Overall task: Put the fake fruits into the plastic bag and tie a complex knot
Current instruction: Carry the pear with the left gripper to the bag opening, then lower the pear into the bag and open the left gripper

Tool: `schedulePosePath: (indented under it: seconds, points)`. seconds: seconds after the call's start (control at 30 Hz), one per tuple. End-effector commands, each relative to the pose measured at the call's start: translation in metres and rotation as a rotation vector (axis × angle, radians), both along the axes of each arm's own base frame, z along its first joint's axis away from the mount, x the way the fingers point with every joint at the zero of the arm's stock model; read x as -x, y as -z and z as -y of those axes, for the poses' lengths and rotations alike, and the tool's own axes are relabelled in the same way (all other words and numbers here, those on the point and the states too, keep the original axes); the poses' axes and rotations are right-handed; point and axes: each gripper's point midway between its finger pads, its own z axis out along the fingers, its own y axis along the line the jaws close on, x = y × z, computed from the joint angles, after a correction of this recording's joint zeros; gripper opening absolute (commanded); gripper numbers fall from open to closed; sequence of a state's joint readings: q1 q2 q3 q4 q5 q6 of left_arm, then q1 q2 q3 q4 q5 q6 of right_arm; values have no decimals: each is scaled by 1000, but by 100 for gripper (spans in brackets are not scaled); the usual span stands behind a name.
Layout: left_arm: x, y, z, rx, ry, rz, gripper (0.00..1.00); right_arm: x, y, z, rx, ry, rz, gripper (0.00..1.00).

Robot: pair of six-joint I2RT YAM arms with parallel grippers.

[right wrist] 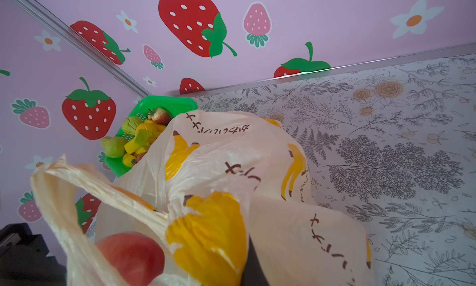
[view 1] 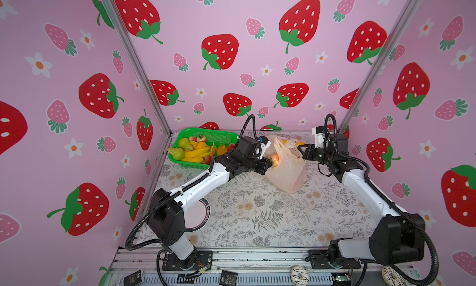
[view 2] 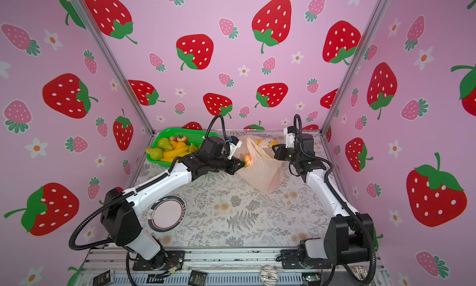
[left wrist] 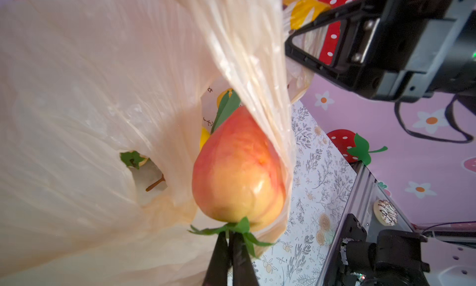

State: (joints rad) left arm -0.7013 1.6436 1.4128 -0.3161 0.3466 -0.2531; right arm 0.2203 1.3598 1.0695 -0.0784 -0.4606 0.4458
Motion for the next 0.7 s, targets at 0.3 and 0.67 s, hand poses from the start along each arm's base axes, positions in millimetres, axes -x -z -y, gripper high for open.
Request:
schedulePosePath:
  seconds: [0.3,0.67]
  points:
    - [3,17,40,-125,105,-51,0,10,-14,-5,-55,-32,55,8]
    - [-67,49,50,-190,-97,-78,0,16,-15,-5,-56,-35,59,8]
